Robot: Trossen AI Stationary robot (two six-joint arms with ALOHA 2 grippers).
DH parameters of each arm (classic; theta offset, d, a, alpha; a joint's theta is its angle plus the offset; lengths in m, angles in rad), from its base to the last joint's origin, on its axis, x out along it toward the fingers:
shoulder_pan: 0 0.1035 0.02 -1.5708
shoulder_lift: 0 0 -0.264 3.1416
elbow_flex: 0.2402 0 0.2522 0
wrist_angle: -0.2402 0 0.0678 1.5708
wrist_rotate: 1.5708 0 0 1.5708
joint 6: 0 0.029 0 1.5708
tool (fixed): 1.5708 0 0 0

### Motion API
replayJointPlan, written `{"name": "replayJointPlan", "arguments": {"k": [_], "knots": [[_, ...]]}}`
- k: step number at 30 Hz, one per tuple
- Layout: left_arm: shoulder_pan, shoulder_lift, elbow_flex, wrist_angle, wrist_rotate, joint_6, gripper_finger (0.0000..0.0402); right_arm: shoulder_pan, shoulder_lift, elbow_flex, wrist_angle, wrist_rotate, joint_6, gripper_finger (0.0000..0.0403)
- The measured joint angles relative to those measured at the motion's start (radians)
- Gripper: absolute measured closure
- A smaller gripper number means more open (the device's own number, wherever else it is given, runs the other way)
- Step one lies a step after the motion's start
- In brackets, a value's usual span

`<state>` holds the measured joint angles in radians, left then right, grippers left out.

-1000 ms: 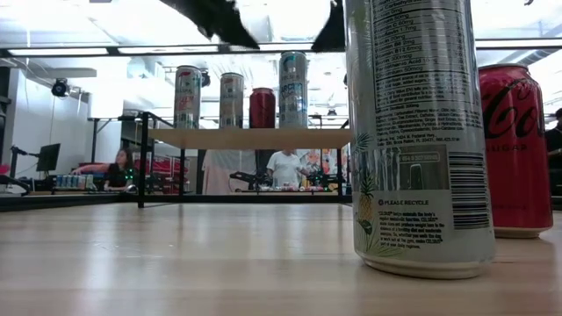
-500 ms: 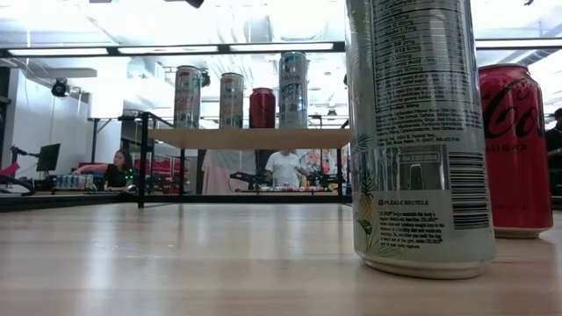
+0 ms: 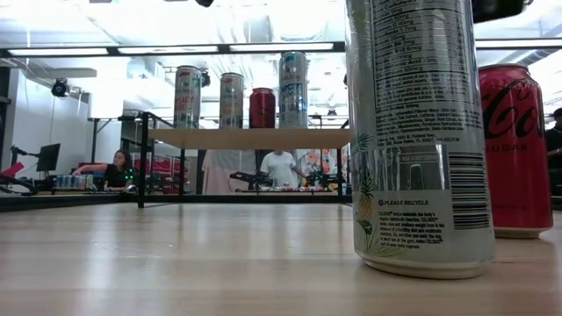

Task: Place canned beverage on shelf
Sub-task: Put the red soda can aligned with the other red soda can on the shelf

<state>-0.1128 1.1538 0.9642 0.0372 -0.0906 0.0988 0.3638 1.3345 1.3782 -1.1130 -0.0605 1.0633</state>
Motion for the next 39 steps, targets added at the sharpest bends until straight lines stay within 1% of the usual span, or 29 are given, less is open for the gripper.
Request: {"name": "replayJointPlan", "arguments": {"k": [4,8,10,12,14,17,20,24,27,30,35,39], "knots": [[-0.006,-0.001,0.000,0.004,-0.005,-0.050,0.0402,0.065,0.022,0.035,-0.142,-0.077,0.076,0.0390],[-0.014,-0.002,0.000,0.025,-0.005,-0.065,0.0402,0.140,0.023,0.018,-0.156,-0.187,0.144,0.0390],[-0.019,-0.002,0.000,0.034,-0.005,-0.065,0.0402,0.185,0.023,0.011,-0.152,-0.225,0.181,0.0390],[-0.019,-0.002,0.000,0.040,-0.005,-0.066,0.0402,0.234,0.024,0.009,-0.154,-0.219,0.231,0.0390],[-0.019,-0.003,0.000,0.042,-0.005,-0.076,0.0402,0.278,0.028,0.009,-0.154,-0.192,0.288,0.0388],[-0.019,-0.003,0.000,0.055,-0.005,-0.086,0.0402,0.321,0.037,0.009,-0.150,-0.175,0.391,0.0373],[-0.018,-0.004,0.000,0.069,-0.005,-0.095,0.0402,0.350,0.043,0.008,-0.136,-0.167,0.462,0.0336],[-0.018,-0.004,0.000,0.086,-0.005,-0.108,0.0402,0.371,0.058,0.008,-0.136,-0.124,0.566,0.0259],[-0.018,-0.004,0.000,0.084,-0.004,-0.109,0.0402,0.375,0.080,0.008,-0.140,-0.103,0.581,0.0196],[-0.018,-0.004,0.000,0.083,-0.005,-0.111,0.0402,0.376,0.103,0.007,-0.138,-0.103,0.563,0.0143],[-0.018,-0.004,0.000,0.080,-0.005,-0.111,0.0402,0.376,0.147,0.006,-0.138,-0.104,0.558,0.0081],[-0.019,-0.004,0.000,0.080,-0.004,-0.110,0.0402,0.376,0.184,0.006,-0.138,-0.118,0.523,0.0052]]}}
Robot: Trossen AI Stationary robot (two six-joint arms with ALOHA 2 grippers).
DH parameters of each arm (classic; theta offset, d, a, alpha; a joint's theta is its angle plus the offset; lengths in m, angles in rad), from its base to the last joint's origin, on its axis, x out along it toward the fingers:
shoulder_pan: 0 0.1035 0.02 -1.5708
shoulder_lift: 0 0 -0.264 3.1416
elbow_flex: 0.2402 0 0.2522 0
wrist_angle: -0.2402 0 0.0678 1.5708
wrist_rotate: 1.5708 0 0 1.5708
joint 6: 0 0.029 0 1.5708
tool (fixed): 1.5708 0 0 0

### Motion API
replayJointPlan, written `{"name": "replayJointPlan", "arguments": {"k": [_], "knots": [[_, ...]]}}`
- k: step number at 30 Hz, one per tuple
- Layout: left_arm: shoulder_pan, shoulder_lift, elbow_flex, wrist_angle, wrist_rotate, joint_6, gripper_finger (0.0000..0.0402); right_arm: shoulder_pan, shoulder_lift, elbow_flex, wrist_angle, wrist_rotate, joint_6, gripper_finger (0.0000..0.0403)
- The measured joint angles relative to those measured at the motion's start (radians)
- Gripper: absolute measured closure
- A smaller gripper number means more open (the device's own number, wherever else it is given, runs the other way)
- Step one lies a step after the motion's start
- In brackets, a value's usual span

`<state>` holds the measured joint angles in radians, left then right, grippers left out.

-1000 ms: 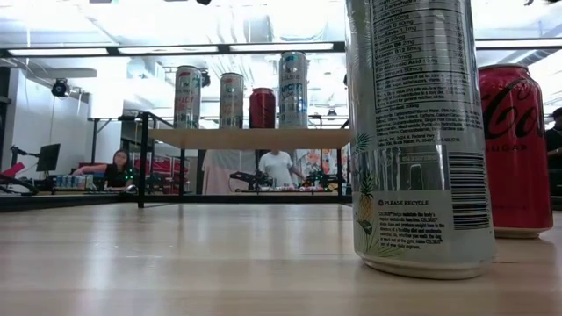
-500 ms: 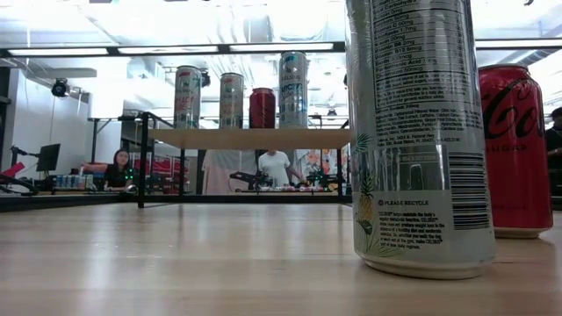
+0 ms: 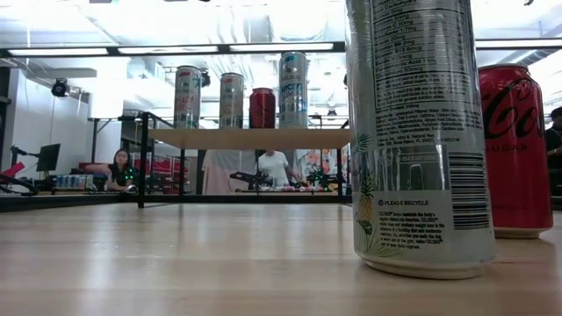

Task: Place canned beverage on shelf
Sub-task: Put the red soda can aligned with the other red soda can on the shelf

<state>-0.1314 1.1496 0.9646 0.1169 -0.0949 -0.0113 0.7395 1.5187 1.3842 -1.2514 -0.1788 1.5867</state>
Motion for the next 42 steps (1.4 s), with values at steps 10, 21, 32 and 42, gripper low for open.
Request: {"name": "replayJointPlan", "arguments": {"k": [10,21,32,42], "knots": [[0.000,0.000,0.000,0.001,0.000,0.001,0.0402,0.000,0.125,-0.001,-0.002,-0.004,-0.154,0.0049],[0.000,0.000,0.000,0.003,0.000,0.002,0.0402,-0.003,0.173,-0.002,0.003,-0.039,-0.280,0.0113],[-0.001,-0.006,0.004,0.008,-0.070,0.007,0.0402,-0.032,-0.020,0.000,-0.047,-0.057,-0.219,0.0113],[0.000,-0.024,0.058,-0.055,-0.235,0.221,0.0402,-0.113,-0.299,0.000,-0.168,0.056,-0.172,0.0113]]}}
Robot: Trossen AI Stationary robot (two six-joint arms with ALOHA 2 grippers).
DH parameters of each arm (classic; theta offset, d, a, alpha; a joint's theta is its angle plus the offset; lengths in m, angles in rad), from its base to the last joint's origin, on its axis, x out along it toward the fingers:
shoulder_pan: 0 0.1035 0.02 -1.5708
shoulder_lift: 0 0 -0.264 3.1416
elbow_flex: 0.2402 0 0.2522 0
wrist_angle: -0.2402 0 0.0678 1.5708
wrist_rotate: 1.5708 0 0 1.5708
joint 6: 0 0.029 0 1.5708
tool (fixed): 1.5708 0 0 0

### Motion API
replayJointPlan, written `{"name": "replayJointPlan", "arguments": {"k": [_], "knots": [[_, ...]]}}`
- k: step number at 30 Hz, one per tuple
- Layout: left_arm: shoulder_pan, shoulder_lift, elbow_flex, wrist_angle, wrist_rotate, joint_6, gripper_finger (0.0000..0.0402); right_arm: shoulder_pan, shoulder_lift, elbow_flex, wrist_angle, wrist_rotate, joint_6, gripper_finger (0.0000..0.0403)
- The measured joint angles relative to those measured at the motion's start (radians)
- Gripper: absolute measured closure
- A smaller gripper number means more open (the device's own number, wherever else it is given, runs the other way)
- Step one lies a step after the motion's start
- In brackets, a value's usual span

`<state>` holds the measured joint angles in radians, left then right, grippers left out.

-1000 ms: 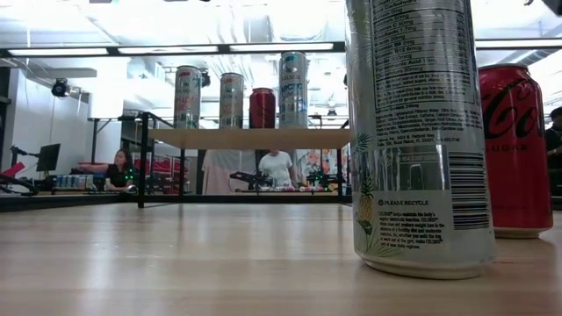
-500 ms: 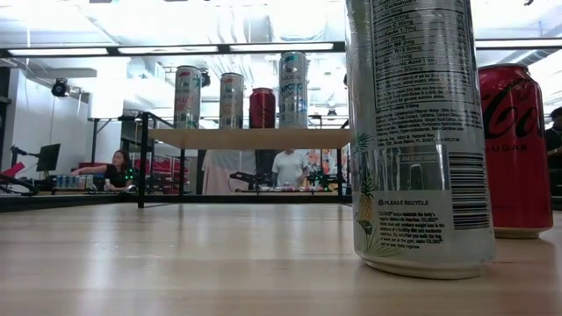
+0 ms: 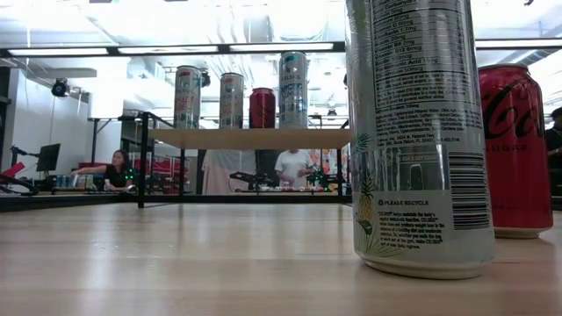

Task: Place canned beverage on shelf
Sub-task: Put the red soda can aligned with the other red soda can on the shelf

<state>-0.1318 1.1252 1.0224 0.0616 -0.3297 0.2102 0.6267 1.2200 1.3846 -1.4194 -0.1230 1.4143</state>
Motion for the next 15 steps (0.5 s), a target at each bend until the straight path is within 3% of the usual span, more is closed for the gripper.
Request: {"name": "replayJointPlan", "arguments": {"k": [8,11,15], "knots": [[0.002,0.010,0.000,0.012,-0.076,0.123,0.0402,-0.189,-0.156,0.001,0.096,0.361,-0.064,0.0113],[0.002,0.026,-0.001,0.025,-0.091,0.130,0.0400,-0.277,-0.165,0.001,0.189,0.431,-0.178,0.0113],[0.003,0.069,-0.001,0.051,-0.091,0.148,0.0377,-0.384,-0.130,0.001,0.333,0.450,-0.341,0.0113]]}}
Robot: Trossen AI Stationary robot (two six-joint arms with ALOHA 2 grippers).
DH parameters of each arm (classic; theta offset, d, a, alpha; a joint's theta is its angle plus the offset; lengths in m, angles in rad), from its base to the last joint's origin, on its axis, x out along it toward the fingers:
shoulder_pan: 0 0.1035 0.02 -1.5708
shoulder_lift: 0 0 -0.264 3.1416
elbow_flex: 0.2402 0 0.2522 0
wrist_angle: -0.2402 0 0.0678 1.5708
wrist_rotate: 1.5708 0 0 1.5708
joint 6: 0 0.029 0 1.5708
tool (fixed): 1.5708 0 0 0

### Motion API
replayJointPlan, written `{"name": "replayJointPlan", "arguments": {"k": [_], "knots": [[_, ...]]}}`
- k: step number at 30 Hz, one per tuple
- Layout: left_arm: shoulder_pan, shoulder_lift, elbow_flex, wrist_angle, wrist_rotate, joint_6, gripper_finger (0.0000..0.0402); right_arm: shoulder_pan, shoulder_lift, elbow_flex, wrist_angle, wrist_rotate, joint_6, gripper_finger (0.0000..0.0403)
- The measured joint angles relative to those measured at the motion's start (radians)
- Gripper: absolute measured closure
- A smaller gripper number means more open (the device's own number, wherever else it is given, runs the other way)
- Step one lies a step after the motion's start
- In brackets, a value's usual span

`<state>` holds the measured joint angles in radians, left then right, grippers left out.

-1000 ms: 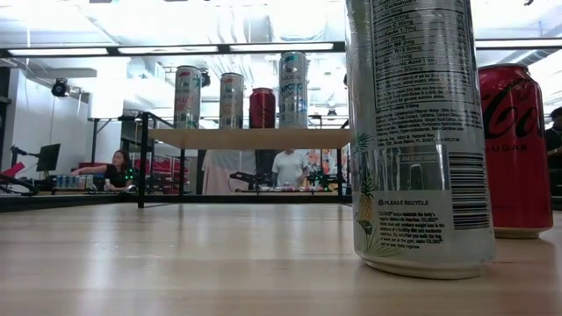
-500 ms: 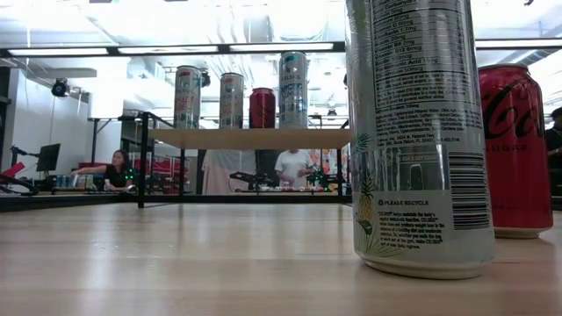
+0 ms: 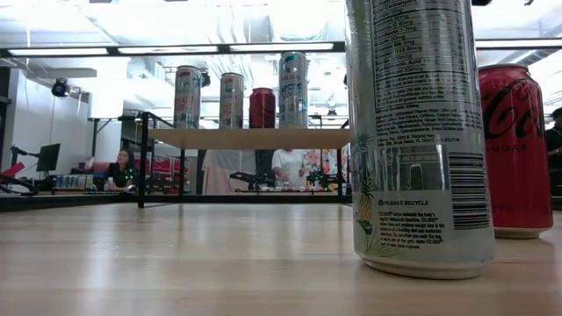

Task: Place canned beverage on shelf
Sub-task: Put the red soda can aligned with the other red soda can on the shelf

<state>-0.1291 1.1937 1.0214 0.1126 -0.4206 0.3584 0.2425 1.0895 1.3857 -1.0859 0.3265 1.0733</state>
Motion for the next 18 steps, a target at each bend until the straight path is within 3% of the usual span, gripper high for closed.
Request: {"name": "replayJointPlan", "arguments": {"k": [6,12,18], "knots": [[0.000,0.076,-0.001,0.035,-0.009,0.029,0.0304,-0.136,0.098,0.000,0.127,-0.044,-0.150,0.0113],[0.000,0.158,0.019,0.051,-0.023,0.065,0.0187,-0.264,0.161,0.000,0.206,-0.106,-0.216,0.0113],[0.000,0.277,0.054,0.062,-0.166,0.109,0.0084,-0.335,0.199,0.001,0.355,-0.265,-0.259,0.0113]]}}
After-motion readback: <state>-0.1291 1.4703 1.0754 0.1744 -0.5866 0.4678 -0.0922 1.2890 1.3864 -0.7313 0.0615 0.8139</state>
